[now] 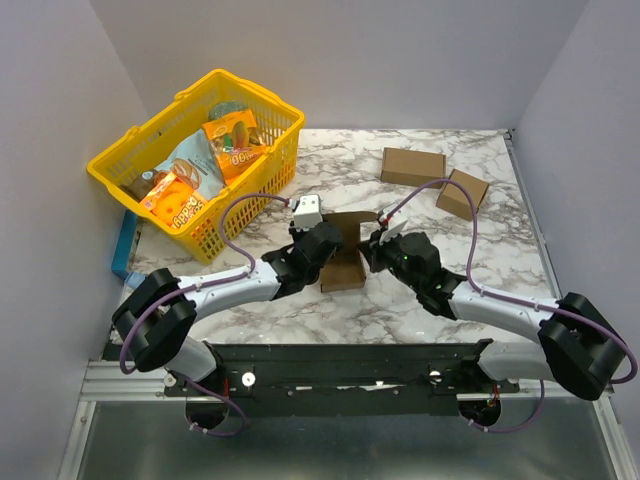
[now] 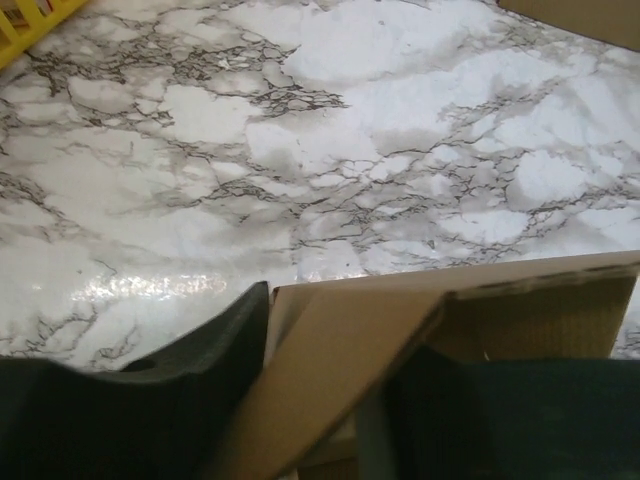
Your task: Fold the paper box
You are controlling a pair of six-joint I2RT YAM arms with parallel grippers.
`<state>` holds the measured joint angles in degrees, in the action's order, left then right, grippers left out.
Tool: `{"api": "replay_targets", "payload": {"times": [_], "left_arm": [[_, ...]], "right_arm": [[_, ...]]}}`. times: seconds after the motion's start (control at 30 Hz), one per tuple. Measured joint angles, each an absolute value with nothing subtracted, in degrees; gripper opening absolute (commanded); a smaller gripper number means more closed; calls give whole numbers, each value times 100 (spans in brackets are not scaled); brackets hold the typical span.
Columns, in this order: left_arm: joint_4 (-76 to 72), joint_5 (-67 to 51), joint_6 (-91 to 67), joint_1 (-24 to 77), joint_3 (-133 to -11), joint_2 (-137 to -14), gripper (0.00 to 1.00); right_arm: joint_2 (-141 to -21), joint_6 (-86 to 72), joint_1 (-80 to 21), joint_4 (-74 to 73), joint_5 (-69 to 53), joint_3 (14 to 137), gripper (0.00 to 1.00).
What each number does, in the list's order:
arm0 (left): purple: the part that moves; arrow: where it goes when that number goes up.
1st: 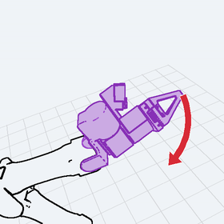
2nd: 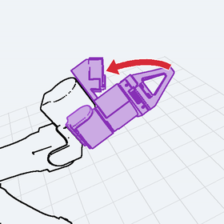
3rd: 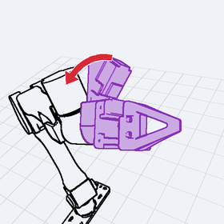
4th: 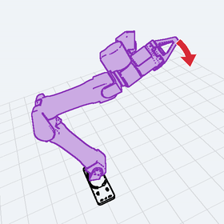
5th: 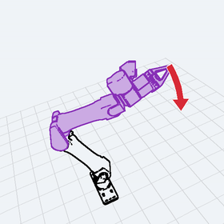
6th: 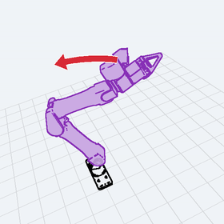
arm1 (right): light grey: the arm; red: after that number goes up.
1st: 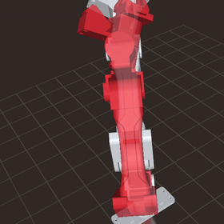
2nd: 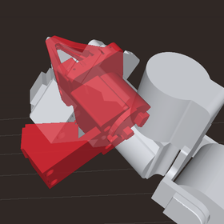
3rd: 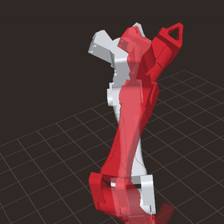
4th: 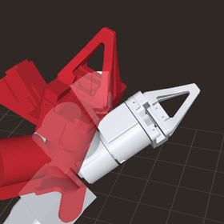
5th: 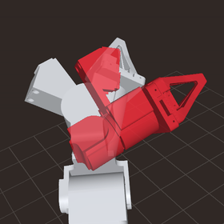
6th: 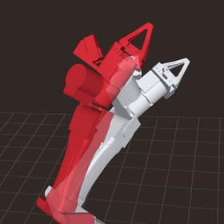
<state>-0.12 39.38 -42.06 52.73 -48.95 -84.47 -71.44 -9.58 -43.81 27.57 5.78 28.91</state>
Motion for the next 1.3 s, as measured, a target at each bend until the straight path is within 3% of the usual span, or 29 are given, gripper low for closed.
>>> {"api": "replay_targets", "payload": {"times": [0.03, 0.13, 0.33, 0.43, 0.93, 1.13, 1.3], "left_arm": [[-58, 3911, -4228, 5275, -4886, -8442, 69], [-255, 3741, -4051, 5284, -4757, -8322, 78], [-493, 2923, -3395, 4958, -4508, -7708, 92], [-589, 2473, -3046, 4724, -4318, -7393, 95], [-416, 311, -1387, 3660, -3887, -6947, 88], [-561, -316, -1063, 3299, -3903, -7234, 71], [-679, -633, -873, 3301, -4018, -7500, 63]], "right_arm": [[-7133, -967, -4390, 2733, 604, 2891, 2], [-7085, -1004, -4394, 2650, 707, 2891, 2], [-7054, -1046, -4416, 2504, 862, 2919, 1], [-7054, -1057, -4421, 2377, 937, 2993, 1], [-7052, -1100, -4421, 2294, 985, 3017, 1], [-7019, -1100, -4421, 2255, 982, 3017, 1], [-7006, -1100, -4421, 2226, 982, 3017, 1]]}}
